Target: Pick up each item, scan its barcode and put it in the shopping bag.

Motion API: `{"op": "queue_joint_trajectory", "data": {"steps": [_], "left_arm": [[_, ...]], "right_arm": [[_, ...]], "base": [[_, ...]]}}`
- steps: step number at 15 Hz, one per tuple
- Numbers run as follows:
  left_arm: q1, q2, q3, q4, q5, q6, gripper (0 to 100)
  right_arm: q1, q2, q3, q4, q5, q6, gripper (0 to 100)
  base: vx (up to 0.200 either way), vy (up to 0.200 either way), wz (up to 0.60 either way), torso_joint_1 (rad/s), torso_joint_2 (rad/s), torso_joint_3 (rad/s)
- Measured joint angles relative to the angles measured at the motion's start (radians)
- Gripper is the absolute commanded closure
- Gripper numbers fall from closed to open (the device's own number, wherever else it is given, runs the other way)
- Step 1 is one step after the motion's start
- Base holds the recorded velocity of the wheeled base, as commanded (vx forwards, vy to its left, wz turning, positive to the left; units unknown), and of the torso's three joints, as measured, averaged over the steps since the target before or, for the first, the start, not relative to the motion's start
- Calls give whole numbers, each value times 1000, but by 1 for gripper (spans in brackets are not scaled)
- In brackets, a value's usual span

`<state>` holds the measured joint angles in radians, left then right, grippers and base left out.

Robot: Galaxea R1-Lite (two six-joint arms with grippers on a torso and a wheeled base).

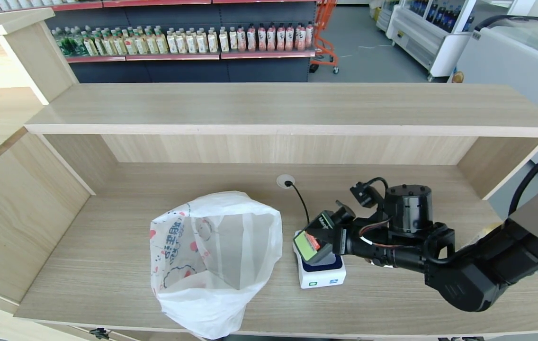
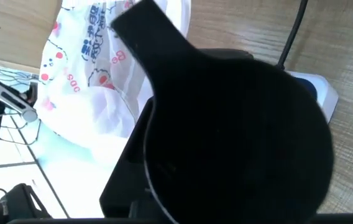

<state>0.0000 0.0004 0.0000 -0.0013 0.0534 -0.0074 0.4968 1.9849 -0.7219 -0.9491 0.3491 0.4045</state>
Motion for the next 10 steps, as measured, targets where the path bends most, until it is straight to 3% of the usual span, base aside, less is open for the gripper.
{"op": "queue_joint_trajectory", "data": {"steps": [2, 4, 7, 9, 10], "left_arm": [[0, 0, 0, 0, 0, 0, 0], [0, 0, 0, 0, 0, 0, 0], [0, 0, 0, 0, 0, -1, 0], [0, 0, 0, 0, 0, -1, 0], [0, 0, 0, 0, 0, -1, 0]], "right_arm": [[21, -90, -14, 41, 1, 38, 100], [45, -231, -25, 159, 1, -15, 100], [66, -377, 56, 233, -5, -407, 100], [70, -426, 173, 189, -9, -613, 100], [74, -442, 223, 163, -12, -713, 100]], "base": [[0, 0, 0, 0, 0, 0], [0, 0, 0, 0, 0, 0], [0, 0, 0, 0, 0, 0], [0, 0, 0, 0, 0, 0], [-200, 200, 0, 2, 7, 7]]}}
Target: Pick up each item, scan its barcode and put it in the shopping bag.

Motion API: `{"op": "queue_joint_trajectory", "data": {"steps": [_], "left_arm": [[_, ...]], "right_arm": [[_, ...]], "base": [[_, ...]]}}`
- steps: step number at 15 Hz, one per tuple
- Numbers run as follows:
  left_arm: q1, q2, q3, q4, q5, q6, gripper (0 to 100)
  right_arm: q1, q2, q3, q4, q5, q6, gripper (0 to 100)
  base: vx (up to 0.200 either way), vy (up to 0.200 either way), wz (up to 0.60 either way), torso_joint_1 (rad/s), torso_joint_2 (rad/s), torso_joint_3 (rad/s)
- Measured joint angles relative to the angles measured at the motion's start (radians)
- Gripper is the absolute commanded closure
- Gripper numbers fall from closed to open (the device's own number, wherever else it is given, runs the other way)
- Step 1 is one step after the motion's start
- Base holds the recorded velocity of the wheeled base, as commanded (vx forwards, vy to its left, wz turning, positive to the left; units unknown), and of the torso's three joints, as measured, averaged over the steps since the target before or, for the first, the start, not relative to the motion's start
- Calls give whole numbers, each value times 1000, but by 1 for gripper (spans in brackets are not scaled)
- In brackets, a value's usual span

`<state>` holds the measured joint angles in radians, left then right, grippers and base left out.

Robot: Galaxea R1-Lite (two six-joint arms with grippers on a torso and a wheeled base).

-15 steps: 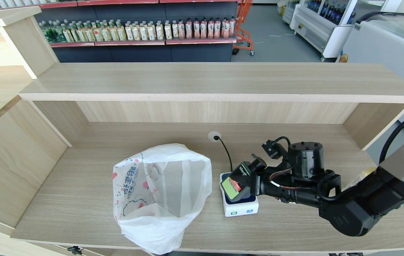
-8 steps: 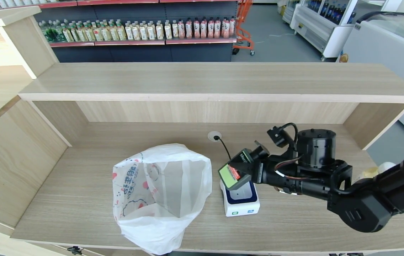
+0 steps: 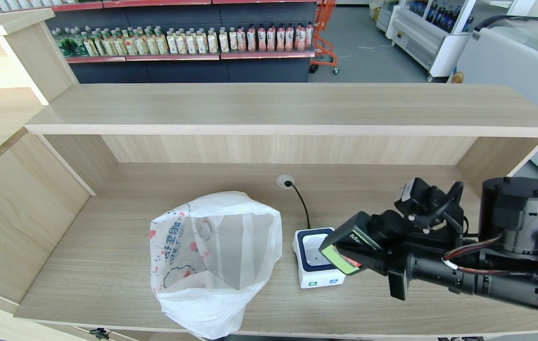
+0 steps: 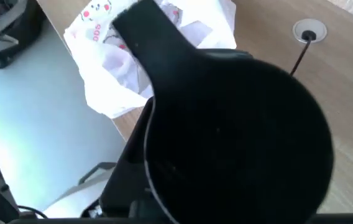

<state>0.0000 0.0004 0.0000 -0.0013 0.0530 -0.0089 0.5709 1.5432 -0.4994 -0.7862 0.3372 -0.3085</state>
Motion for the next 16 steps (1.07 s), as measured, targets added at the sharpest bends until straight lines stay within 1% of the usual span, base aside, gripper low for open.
{"op": "queue_joint_trajectory", "data": {"steps": [1, 2, 4, 7, 8, 11, 13, 16], "left_arm": [[0, 0, 0, 0, 0, 0, 0], [0, 0, 0, 0, 0, 0, 0], [0, 0, 0, 0, 0, 0, 0], [0, 0, 0, 0, 0, 1, 0], [0, 0, 0, 0, 0, 1, 0], [-1, 0, 0, 0, 1, 0, 0], [1, 0, 0, 0, 0, 0, 0], [0, 0, 0, 0, 0, 0, 0]], "right_arm": [[6, -9, 29, -14, -10, -58, 100], [18, -16, 50, -21, -47, -99, 100], [48, -21, 65, -21, -76, -112, 100], [91, -14, 58, -35, -75, -102, 100], [102, -4, 54, -63, -76, -97, 100], [115, 69, 24, -209, -75, -97, 100], [85, 141, -31, -276, -88, -99, 100], [14, 255, -169, -309, -99, -97, 100]], "base": [[-200, 200, 0, 2, 7, 2], [-200, 200, 0, 22, 12, -2], [-200, 200, 0, -2, 2, 5], [-200, 200, 0, -4, 2, 4], [0, 0, 0, 0, 0, 0], [0, 0, 0, 0, 0, 0], [0, 0, 0, 0, 0, 0], [0, 0, 0, 0, 0, 0]]}}
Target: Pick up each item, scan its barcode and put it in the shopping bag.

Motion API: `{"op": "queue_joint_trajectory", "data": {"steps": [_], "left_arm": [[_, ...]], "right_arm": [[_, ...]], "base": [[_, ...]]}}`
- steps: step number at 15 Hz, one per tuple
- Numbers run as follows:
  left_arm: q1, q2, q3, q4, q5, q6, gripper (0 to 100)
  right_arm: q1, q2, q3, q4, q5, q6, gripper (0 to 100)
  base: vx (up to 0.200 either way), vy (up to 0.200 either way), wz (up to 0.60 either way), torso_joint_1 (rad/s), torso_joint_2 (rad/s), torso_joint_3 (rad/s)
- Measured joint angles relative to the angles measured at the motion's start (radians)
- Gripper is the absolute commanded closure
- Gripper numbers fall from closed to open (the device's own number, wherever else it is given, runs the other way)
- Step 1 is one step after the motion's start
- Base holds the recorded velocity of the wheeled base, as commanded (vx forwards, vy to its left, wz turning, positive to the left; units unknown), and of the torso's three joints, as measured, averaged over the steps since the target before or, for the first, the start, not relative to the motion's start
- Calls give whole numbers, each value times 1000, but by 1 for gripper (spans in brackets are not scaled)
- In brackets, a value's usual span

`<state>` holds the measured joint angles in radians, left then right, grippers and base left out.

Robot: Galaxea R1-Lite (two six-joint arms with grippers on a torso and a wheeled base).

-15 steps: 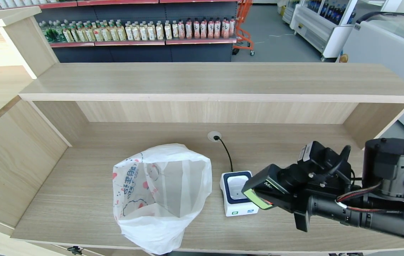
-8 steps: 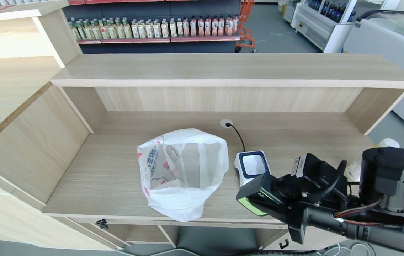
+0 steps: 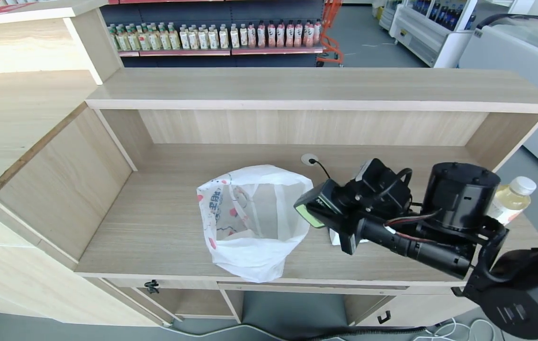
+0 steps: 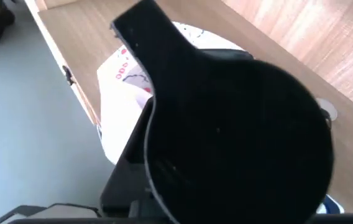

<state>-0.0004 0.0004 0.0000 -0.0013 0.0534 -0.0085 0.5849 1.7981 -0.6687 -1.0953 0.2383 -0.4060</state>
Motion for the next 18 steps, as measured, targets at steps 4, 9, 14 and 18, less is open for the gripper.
{"op": "queue_joint_trajectory", "data": {"steps": [4, 9, 14, 18], "left_arm": [[0, 0, 0, 0, 0, 0, 0], [0, 0, 0, 0, 0, 0, 0], [0, 0, 0, 0, 0, 0, 0], [0, 0, 0, 0, 0, 0, 0]], "right_arm": [[-48, 155, -202, 2, -12, 170, 100], [-37, 324, -346, 29, -6, 237, 100], [-22, 446, -463, 120, -3, 262, 100], [-11, 553, -635, 159, -4, 255, 100]], "base": [[0, 0, 0, 0, 0, 0], [0, 0, 0, 0, 0, 0], [0, 0, 0, 0, 0, 0], [0, 0, 0, 0, 0, 0]]}}
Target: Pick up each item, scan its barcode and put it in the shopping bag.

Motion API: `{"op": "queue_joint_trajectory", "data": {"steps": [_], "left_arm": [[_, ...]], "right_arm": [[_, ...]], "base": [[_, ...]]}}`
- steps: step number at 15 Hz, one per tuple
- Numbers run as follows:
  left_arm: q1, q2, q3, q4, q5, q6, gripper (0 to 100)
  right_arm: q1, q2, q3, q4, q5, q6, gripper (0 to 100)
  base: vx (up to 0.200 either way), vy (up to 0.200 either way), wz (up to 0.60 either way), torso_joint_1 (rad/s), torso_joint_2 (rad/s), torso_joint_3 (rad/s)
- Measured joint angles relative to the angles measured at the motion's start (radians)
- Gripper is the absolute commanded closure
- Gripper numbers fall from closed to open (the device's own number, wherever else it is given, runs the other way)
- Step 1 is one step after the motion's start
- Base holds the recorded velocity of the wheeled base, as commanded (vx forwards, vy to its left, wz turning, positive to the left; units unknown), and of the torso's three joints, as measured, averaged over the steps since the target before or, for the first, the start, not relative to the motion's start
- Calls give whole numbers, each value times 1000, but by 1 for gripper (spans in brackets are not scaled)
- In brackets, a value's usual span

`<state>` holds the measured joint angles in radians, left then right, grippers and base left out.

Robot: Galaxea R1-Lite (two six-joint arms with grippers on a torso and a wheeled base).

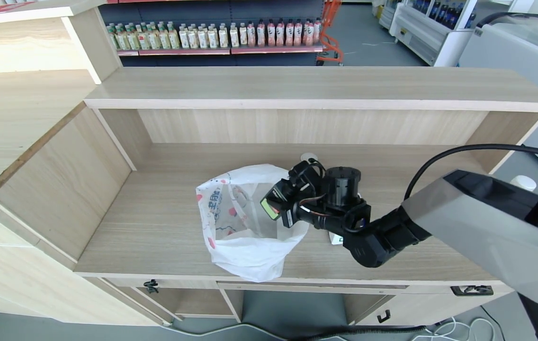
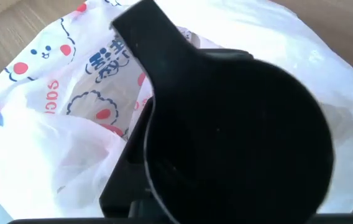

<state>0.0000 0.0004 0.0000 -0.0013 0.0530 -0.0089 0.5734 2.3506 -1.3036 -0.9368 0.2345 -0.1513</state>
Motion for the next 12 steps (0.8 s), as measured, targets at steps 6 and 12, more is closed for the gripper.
{"op": "queue_joint_trajectory", "data": {"steps": [6, 12], "left_arm": [[0, 0, 0, 0, 0, 0, 0], [0, 0, 0, 0, 0, 0, 0]], "right_arm": [[19, 111, -207, 134, 0, -25, 100], [26, 175, -276, 140, 14, -43, 100]], "base": [[0, 0, 0, 0, 0, 0], [0, 0, 0, 0, 0, 0]]}}
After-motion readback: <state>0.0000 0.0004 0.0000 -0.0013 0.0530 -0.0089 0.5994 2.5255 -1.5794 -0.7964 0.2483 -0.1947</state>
